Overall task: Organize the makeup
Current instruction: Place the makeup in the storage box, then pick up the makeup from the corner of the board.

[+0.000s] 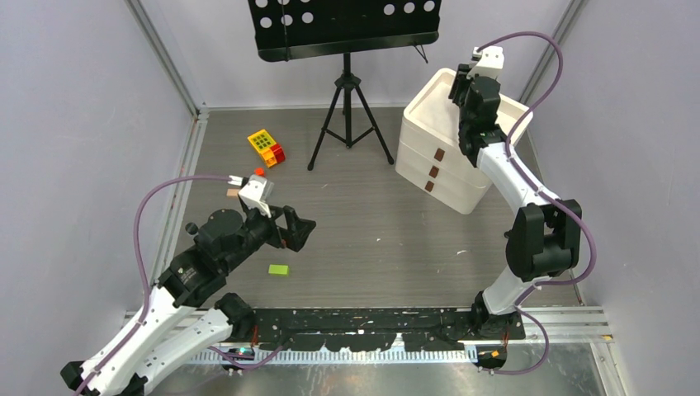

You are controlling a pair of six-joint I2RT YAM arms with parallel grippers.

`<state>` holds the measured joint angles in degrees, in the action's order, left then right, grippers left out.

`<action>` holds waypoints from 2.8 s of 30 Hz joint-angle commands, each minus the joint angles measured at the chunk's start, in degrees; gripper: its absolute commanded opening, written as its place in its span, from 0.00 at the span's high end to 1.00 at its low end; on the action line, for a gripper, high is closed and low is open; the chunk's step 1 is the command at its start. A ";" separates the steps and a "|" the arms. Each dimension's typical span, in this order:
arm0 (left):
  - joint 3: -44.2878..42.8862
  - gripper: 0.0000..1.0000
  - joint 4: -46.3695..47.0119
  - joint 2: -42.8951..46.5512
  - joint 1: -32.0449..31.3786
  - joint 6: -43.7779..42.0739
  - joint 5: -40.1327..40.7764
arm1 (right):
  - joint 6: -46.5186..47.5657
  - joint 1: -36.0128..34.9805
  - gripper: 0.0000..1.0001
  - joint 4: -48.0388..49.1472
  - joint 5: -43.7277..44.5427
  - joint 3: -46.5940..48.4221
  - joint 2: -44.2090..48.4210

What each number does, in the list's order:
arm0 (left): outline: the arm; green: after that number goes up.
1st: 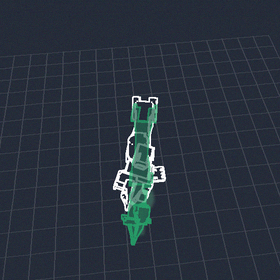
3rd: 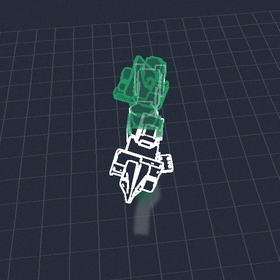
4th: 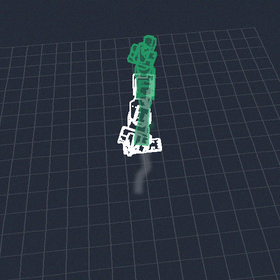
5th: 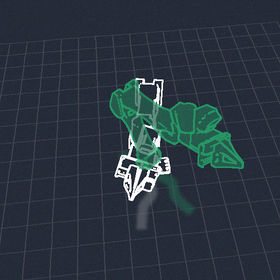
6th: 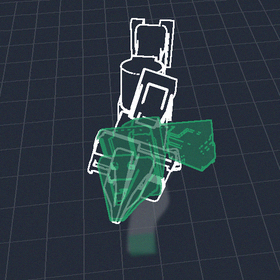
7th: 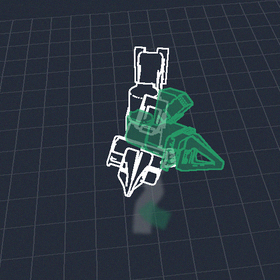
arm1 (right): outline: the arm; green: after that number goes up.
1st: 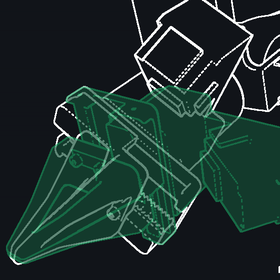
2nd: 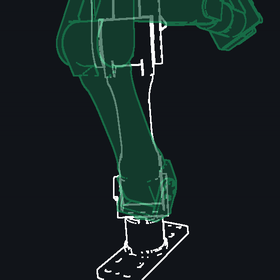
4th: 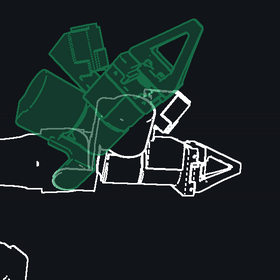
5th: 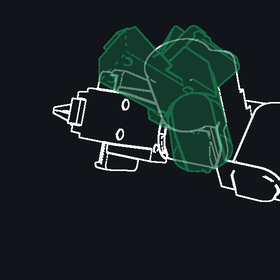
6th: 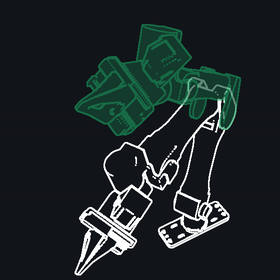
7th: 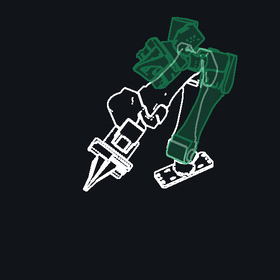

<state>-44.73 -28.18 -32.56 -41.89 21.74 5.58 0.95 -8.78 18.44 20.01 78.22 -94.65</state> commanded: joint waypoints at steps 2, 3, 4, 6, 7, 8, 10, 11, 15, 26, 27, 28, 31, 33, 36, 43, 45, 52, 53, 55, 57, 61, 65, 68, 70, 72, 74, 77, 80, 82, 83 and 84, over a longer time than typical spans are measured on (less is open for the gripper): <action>-0.33 0.00 -0.12 0.73 0.09 -1.08 0.74 | -0.82 0.15 0.47 2.13 1.14 0.95 1.71; -0.35 0.00 -0.24 0.74 0.08 -1.08 0.71 | -0.84 0.14 0.46 1.80 1.22 1.16 1.81; -0.40 0.00 -0.31 0.67 0.09 -1.02 0.66 | -0.90 0.11 0.43 1.44 1.46 1.39 2.03; -0.52 0.00 -0.57 0.76 0.12 -0.85 0.67 | -0.94 0.08 0.38 0.75 2.36 1.88 2.35; -0.61 0.00 -0.63 0.96 0.06 -0.76 0.66 | -0.87 0.09 0.36 0.25 2.80 2.20 2.63; -0.60 0.00 -0.76 1.12 0.09 -0.73 0.78 | -0.88 0.16 0.34 -0.13 3.14 2.59 2.78; -0.27 0.00 -0.37 1.34 0.08 -0.46 2.07 | -0.89 0.16 0.28 -1.10 3.78 3.73 3.23; -0.42 0.00 -0.31 1.09 0.06 -0.48 2.74 | -0.87 0.12 0.27 -2.23 4.20 4.70 3.46; -3.15 0.00 -3.64 -1.14 0.10 -0.99 4.87 | -0.86 0.14 0.23 -6.32 4.28 7.89 5.39; -11.00 0.00 -15.63 -10.50 0.07 9.48 29.02 | -6.46 -0.07 0.14 -21.54 3.37 19.16 14.01; -12.03 0.00 -18.11 -10.81 0.05 11.55 32.44 | -7.36 -0.22 0.14 -23.74 2.95 20.17 15.27; -12.54 0.00 -20.86 -10.67 0.05 14.31 37.05 | -7.99 -0.62 0.14 -25.69 2.48 21.01 16.27; -12.92 0.00 -29.59 -9.20 0.07 25.02 48.60 | -8.90 -3.60 0.13 -30.11 1.81 21.66 19.47; -12.93 0.00 -34.60 -8.60 0.12 28.96 54.59 | -7.98 -7.20 0.13 -31.78 1.93 20.72 21.22; -15.82 0.00 -47.39 -10.23 0.40 38.43 63.26 | -6.69 -15.46 0.13 -33.98 3.61 18.33 23.12; -15.43 0.00 -35.05 -11.31 16.36 23.12 55.13 | -9.98 -33.08 0.13 -33.91 6.12 6.79 26.56; -12.78 0.00 -27.73 -11.50 27.16 17.11 45.10 | -9.88 -36.04 0.13 -33.56 7.34 4.35 26.72; -6.87 0.00 -15.84 -17.70 53.67 13.02 24.22 | -13.25 -40.51 0.13 -34.04 5.91 0.68 28.61; -6.60 0.00 -14.50 -19.09 55.91 12.96 23.17 | -13.70 -40.79 0.13 -34.07 5.42 0.31 28.83; -6.42 0.00 -12.21 -22.12 58.02 12.59 21.61 | -13.87 -41.26 0.13 -34.23 5.22 0.07 29.20; -6.57 0.00 -10.66 -25.29 59.61 12.47 20.42 | -13.87 -41.53 0.13 -34.65 5.16 0.19 29.41; -6.40 0.00 -7.76 -28.84 60.78 12.79 18.69 | -13.77 -41.74 0.13 -34.67 5.14 0.03 30.00; -6.83 0.00 -6.71 -31.89 61.23 12.93 19.40 | -14.33 -41.89 0.13 -34.71 4.24 -0.20 30.55; -6.76 0.00 -6.23 -33.54 61.41 13.22 20.48 | -14.79 -42.10 0.13 -34.80 3.45 -0.23 30.81; -6.49 0.00 -5.77 -34.31 61.69 13.50 20.71 | -15.17 -42.20 0.13 -34.89 2.96 -0.26 30.88; -6.07 0.00 -5.27 -35.01 61.95 13.66 20.58 | -15.41 -42.28 0.13 -34.92 2.60 -0.30 31.05; -5.71 0.00 -4.70 -35.94 62.34 13.77 19.76 | -15.49 -42.41 0.13 -34.67 2.51 -0.57 31.26; -5.03 0.01 -3.41 -37.64 63.01 13.92 18.87 | -15.28 -42.34 0.13 -34.29 2.64 -0.78 31.43; -4.80 0.06 -2.48 -39.52 63.99 14.48 18.31 | -15.03 -42.33 0.13 -34.29 2.82 -0.71 31.37; -4.30 0.11 -1.05 -40.42 64.48 14.65 17.60 | -15.01 -42.33 0.13 -34.28 2.84 -0.72 31.28; -4.06 0.14 -0.12 -40.92 64.52 14.57 17.47 | -14.97 -42.37 0.13 -34.33 2.84 -0.80 31.24; -3.79 0.16 0.72 -41.54 64.54 14.50 17.45 | -15.01 -42.37 0.13 -34.27 2.80 -0.83 31.20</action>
<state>-49.41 -32.58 -72.82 21.89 35.77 23.90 -13.74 -50.85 -18.31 22.79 77.23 -65.08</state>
